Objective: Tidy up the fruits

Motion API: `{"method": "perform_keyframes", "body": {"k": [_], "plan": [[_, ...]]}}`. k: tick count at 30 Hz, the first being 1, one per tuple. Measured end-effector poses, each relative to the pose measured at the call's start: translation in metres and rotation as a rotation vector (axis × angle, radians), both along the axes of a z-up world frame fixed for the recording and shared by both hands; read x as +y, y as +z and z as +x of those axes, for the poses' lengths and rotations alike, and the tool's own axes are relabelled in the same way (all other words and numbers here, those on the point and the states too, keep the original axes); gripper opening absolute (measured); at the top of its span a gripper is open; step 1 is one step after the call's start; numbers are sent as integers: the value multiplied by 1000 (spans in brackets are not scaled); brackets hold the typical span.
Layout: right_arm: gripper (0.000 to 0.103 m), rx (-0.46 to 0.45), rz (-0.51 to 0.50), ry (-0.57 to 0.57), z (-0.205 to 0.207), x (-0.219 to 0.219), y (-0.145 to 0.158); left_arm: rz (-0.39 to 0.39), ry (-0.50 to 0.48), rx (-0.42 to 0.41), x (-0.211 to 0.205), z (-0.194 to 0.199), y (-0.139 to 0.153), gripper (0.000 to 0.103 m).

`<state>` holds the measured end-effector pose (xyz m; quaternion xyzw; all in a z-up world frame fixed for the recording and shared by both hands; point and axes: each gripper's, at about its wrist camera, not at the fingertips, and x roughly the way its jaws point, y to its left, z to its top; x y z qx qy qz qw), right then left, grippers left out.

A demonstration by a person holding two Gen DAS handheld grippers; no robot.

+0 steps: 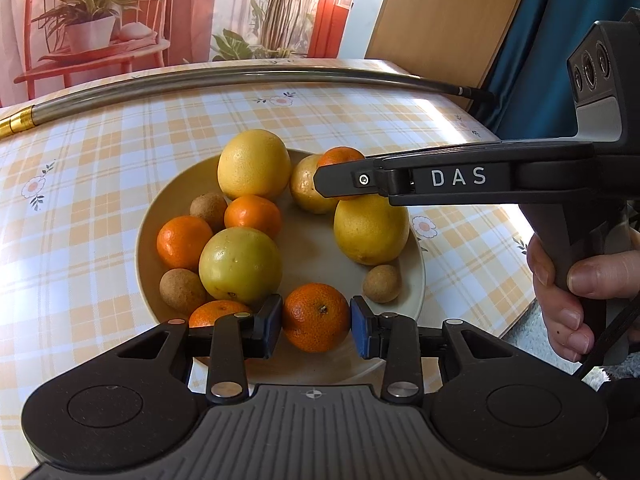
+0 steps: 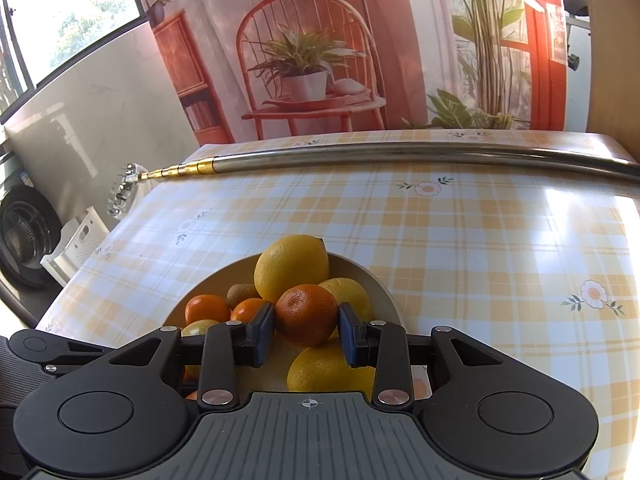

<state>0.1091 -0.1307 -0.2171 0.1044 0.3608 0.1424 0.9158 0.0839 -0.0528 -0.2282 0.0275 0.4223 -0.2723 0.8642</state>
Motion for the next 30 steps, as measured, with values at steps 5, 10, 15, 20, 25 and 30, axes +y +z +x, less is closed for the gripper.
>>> {"method": "perform_keyframes", "body": {"k": [5,10,15,20,25,30], "plan": [[32,-1,17,-9,0,-3,-2,-5,1,-1,0,1,-1,38],[32,0,27,-17,-2,-5,-2,-13,7,0,1,1,-1,38],[33,-1,27,-21,-4,-4,0,-19,22,-8,3,-2,1,39],[33,0,29,-25,-6,-4,1,-24,29,-34,4,-6,5,39],[34,-3,29,-30,-8,-5,2,-28,33,-44,4,-7,7,40],[37,-5,29,-39,-9,-6,2,-30,35,-54,5,-8,8,40]]}}
